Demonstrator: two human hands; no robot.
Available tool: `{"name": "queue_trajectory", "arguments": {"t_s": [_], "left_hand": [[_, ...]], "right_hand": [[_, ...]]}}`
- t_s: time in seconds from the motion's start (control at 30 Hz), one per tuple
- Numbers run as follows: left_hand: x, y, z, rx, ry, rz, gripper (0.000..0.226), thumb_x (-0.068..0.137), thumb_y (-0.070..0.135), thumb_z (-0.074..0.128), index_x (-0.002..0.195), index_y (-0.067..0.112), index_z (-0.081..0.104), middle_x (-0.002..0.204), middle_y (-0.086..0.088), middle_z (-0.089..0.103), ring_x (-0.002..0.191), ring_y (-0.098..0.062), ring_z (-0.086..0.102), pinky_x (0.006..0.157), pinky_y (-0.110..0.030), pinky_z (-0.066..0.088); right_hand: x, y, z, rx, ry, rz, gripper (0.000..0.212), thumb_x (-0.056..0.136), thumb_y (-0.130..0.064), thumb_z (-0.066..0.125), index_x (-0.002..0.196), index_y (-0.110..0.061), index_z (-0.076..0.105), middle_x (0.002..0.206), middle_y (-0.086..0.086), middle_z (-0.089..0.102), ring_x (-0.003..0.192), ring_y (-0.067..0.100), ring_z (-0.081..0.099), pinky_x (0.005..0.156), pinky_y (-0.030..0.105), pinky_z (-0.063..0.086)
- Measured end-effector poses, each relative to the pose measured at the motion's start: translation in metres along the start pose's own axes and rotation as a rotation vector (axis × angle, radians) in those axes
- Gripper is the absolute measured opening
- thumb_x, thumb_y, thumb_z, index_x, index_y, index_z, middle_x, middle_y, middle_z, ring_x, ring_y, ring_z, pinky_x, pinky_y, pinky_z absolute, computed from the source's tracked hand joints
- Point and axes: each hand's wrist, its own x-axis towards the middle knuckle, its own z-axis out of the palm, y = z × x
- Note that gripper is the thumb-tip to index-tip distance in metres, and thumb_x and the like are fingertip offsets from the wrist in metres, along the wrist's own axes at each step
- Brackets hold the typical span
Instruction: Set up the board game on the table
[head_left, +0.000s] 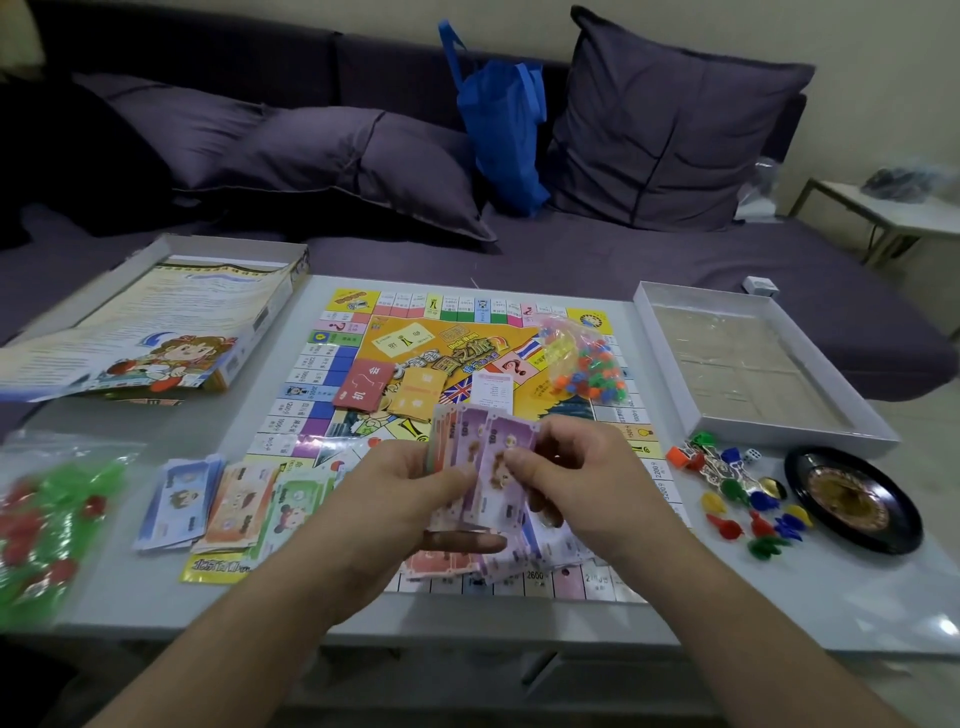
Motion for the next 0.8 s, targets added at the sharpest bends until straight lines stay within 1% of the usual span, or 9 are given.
{"name": "queue_trajectory", "arguments": {"t_s": [0.1, 0.27, 0.4, 0.47, 0.6, 0.73, 0.8], "left_hand": [[0.0003, -0.0019, -0.0005, 0.062, 0.022, 0.034, 0.019, 0.103, 0.007, 0.059, 0.115, 0.0, 0.071, 0.104, -0.019, 0.079, 0.094, -0.039, 0.078, 0.079, -0.048, 0.065], [0.0001, -0.0027, 0.0002, 0.107, 0.083, 0.062, 0.013, 0.095, 0.01, 0.069, 0.105, 0.005, 0.075, 0.098, -0.017, 0.08, 0.089, -0.038, 0.078, 0.072, -0.044, 0.067], [-0.0006, -0.0016, -0.0001, 0.085, 0.071, 0.048, 0.016, 0.095, 0.015, 0.07, 0.107, 0.005, 0.075, 0.098, -0.016, 0.08, 0.088, -0.037, 0.079, 0.074, -0.042, 0.067], [-0.001, -0.0013, -0.0002, 0.094, 0.065, 0.051, 0.016, 0.096, 0.015, 0.07, 0.107, 0.006, 0.076, 0.099, -0.015, 0.08, 0.088, -0.036, 0.079, 0.075, -0.042, 0.067], [-0.0015, -0.0008, -0.0001, 0.105, 0.087, 0.05, 0.012, 0.094, 0.01, 0.072, 0.104, 0.006, 0.076, 0.096, -0.014, 0.081, 0.086, -0.035, 0.079, 0.073, -0.043, 0.067], [-0.0021, -0.0001, 0.0007, 0.095, 0.079, 0.028, 0.012, 0.092, 0.008, 0.072, 0.103, 0.004, 0.076, 0.095, -0.016, 0.08, 0.086, -0.037, 0.079, 0.069, -0.041, 0.067], [-0.0025, 0.001, 0.0009, 0.091, 0.075, 0.009, 0.014, 0.093, 0.009, 0.072, 0.104, 0.001, 0.075, 0.095, -0.018, 0.08, 0.086, -0.038, 0.078, 0.069, -0.039, 0.067]], "right_hand": [[0.0002, -0.0002, -0.001, 0.026, -0.011, 0.002, 0.012, 0.098, -0.014, 0.072, 0.086, -0.015, 0.072, 0.065, -0.003, 0.068, 0.055, 0.008, 0.06, 0.053, 0.021, 0.048], [0.0002, 0.0015, -0.0013, 0.053, 0.013, 0.039, 0.01, 0.096, -0.012, 0.074, 0.087, -0.015, 0.076, 0.068, 0.002, 0.07, 0.055, 0.01, 0.06, 0.053, 0.025, 0.049], [0.0023, 0.0035, -0.0027, 0.049, 0.082, 0.062, 0.013, 0.092, -0.008, 0.078, 0.081, -0.013, 0.076, 0.063, 0.002, 0.069, 0.052, 0.009, 0.057, 0.051, 0.025, 0.048], [0.0025, 0.0042, -0.003, 0.045, 0.093, 0.077, 0.014, 0.092, -0.007, 0.078, 0.079, -0.013, 0.077, 0.063, 0.003, 0.07, 0.05, 0.008, 0.056, 0.05, 0.026, 0.047], [0.0026, 0.0063, -0.0036, 0.054, 0.107, 0.094, 0.009, 0.092, -0.007, 0.078, 0.084, -0.012, 0.079, 0.068, 0.004, 0.074, 0.052, 0.005, 0.06, 0.049, 0.022, 0.046], [0.0019, 0.0041, -0.002, 0.097, 0.027, 0.122, 0.006, 0.094, -0.012, 0.076, 0.094, -0.017, 0.081, 0.077, 0.006, 0.077, 0.06, 0.008, 0.063, 0.052, 0.024, 0.047], [0.0016, 0.0027, -0.001, 0.103, 0.018, 0.135, 0.008, 0.093, -0.01, 0.077, 0.093, -0.016, 0.081, 0.079, 0.006, 0.078, 0.059, 0.006, 0.063, 0.051, 0.021, 0.046]]}}
